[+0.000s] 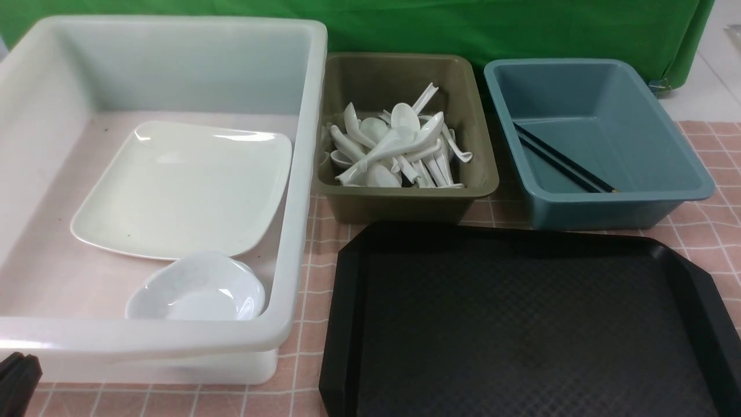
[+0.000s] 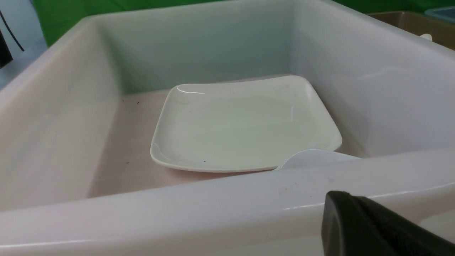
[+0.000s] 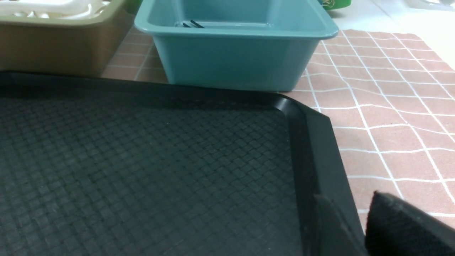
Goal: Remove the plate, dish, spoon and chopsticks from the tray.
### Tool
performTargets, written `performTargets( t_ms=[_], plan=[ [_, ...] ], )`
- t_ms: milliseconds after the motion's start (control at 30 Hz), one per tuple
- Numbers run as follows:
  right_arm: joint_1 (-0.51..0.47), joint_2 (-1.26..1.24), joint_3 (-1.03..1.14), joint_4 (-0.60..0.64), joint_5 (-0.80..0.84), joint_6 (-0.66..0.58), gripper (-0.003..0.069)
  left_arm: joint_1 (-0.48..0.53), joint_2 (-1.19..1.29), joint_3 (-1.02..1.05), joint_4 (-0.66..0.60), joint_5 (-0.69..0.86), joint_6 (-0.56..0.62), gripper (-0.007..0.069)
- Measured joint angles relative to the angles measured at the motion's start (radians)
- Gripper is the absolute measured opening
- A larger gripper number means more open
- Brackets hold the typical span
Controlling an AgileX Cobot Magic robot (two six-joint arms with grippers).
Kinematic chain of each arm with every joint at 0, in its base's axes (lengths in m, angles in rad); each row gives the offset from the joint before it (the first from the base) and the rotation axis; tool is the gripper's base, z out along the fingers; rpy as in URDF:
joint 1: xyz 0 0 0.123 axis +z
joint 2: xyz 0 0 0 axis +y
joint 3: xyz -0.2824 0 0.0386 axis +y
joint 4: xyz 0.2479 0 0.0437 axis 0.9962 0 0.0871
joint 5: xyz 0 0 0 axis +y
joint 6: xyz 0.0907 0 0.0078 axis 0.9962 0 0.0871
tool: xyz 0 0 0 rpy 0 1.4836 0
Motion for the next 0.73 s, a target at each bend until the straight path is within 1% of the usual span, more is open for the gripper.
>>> performTargets(
  t_ms=[233, 733],
  plan=[
    [0.0, 0.0, 0.0, 0.0, 0.0, 0.0, 0.0242, 0.037, 0.0, 0.0, 0.0, 0.0, 0.001, 0.0005],
    [0.0, 0.0, 0.0, 0.0, 0.0, 0.0, 0.0242, 0.039, 0.0, 0.0, 0.0, 0.0, 0.001, 0.0005]
  ],
)
